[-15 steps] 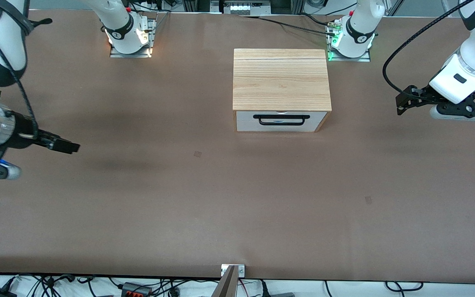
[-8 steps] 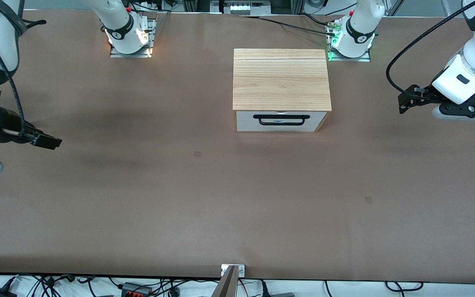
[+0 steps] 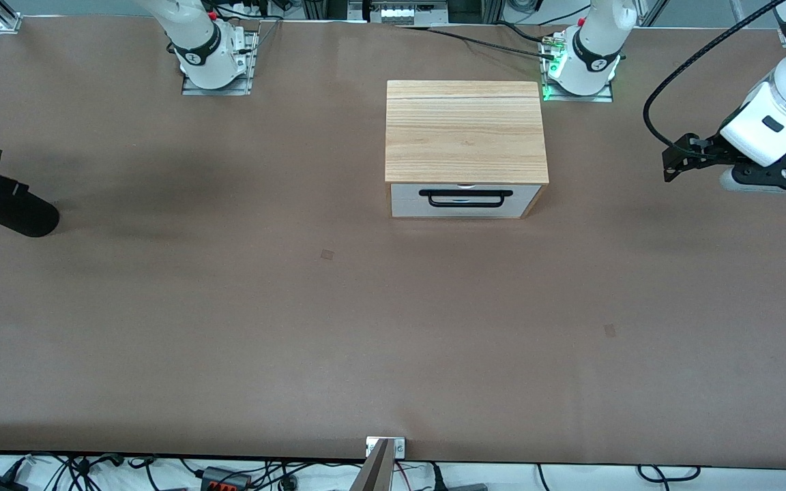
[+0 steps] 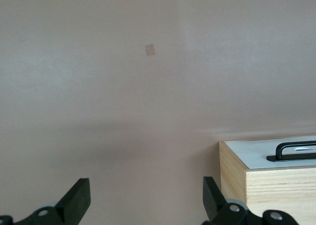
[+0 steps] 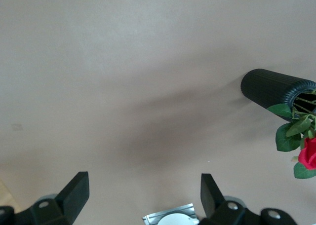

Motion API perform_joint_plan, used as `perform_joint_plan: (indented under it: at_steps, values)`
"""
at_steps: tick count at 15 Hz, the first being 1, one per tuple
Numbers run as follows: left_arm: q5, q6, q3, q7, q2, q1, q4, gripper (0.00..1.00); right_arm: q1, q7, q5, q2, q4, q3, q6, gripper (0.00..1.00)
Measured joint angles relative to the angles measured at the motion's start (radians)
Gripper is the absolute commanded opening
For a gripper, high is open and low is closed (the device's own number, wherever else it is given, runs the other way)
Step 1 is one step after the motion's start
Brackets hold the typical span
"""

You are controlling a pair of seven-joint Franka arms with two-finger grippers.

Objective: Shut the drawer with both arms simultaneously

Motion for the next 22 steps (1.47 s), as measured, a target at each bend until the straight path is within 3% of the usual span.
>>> perform_joint_plan:
  at_steps: [3, 6, 15, 18, 22]
  values:
    - [0.000, -0.001, 0.001, 0.000, 0.000, 0.000, 0.000, 1.00, 0.004, 0.002, -0.065, -0.138, -0.229, 0.093, 0.120, 1.00]
    - [0.000, -0.001, 0.001, 0.000, 0.000, 0.000, 0.000, 1.00, 0.005, -0.005, -0.072, -0.203, -0.317, 0.130, 0.133, 1.00]
    - [0.000, -0.003, -0.005, 0.002, 0.006, -0.003, 0.016, 1.00, -0.043, -0.153, -0.080, -0.228, -0.335, 0.114, 0.105, 1.00]
    - [0.000, -0.017, -0.006, 0.002, 0.019, -0.003, 0.036, 1.00, -0.053, -0.158, -0.080, -0.241, -0.337, 0.090, 0.147, 1.00]
    - [0.000, -0.029, -0.007, 0.002, 0.025, -0.004, 0.045, 1.00, -0.055, -0.156, -0.081, -0.217, -0.343, 0.129, 0.243, 1.00]
